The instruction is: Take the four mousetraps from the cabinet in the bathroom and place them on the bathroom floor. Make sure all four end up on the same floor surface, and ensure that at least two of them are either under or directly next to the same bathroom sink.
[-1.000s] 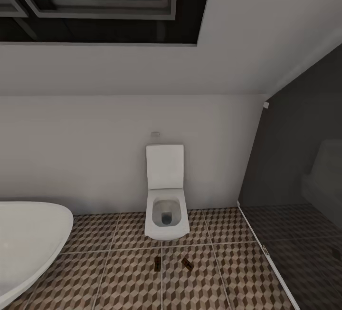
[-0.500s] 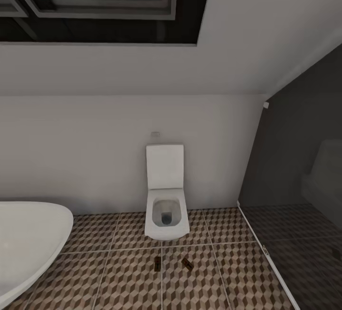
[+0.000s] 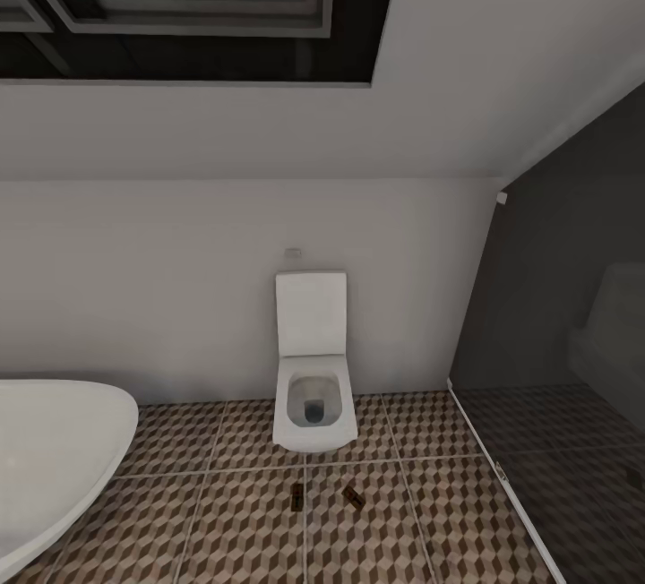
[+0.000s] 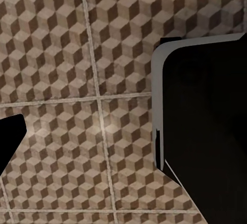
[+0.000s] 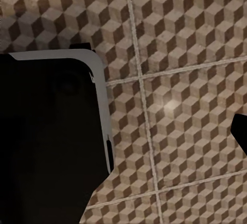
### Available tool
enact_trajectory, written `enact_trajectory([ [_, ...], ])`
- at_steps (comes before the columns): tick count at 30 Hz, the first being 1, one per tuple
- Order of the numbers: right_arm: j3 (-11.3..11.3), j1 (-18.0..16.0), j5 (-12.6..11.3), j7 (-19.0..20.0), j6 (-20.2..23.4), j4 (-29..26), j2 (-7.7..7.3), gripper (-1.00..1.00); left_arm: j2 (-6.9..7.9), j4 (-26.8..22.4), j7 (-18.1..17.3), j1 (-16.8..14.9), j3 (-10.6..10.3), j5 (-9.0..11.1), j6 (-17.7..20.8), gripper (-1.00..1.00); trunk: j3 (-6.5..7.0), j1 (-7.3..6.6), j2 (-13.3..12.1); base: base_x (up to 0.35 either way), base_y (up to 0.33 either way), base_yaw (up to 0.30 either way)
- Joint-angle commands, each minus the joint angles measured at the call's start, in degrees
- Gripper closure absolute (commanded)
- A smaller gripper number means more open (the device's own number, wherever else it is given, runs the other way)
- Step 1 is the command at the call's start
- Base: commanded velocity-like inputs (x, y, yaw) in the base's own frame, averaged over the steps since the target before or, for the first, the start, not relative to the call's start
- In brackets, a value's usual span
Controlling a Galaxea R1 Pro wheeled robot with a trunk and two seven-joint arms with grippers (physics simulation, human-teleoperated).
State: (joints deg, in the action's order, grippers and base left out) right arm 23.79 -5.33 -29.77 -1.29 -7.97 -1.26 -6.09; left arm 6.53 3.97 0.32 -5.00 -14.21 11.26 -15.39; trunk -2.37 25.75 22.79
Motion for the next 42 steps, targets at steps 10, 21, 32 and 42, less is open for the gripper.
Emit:
enact_trajectory([
  [10, 0.42, -0.03, -0.78, -0.04, -0.67, -1.37, 0.8, -1.0, -0.03, 0.22, 0.03, -0.1, -0.51, 0.43, -0.39, -1.0, -0.13, 0.03, 0.13, 0.0, 0.0, 0.0],
  [21, 0.39, -0.03, -0.82, -0.03, -1.97, -2.48, 3.11, -1.0, -0.03, 0.22, 0.03, -0.1, -0.53, 0.43, -0.38, -1.0, -0.13, 0.03, 0.13, 0.0, 0.0, 0.0],
  [32, 0.38, -0.03, -0.77, -0.03, -2.2, -2.51, 3.26, -1.0, -0.03, 0.2, 0.03, -0.1, -0.55, 0.43, -0.37, -1.0, -0.13, 0.03, 0.13, 0.0, 0.0, 0.0],
  [42, 0.38, -0.03, -0.75, -0.03, -2.22, -2.51, 3.27, -1.0, -0.03, 0.23, 0.03, -0.1, -0.55, 0.43, -0.41, -1.0, -0.13, 0.03, 0.13, 0.0, 0.0, 0.0],
])
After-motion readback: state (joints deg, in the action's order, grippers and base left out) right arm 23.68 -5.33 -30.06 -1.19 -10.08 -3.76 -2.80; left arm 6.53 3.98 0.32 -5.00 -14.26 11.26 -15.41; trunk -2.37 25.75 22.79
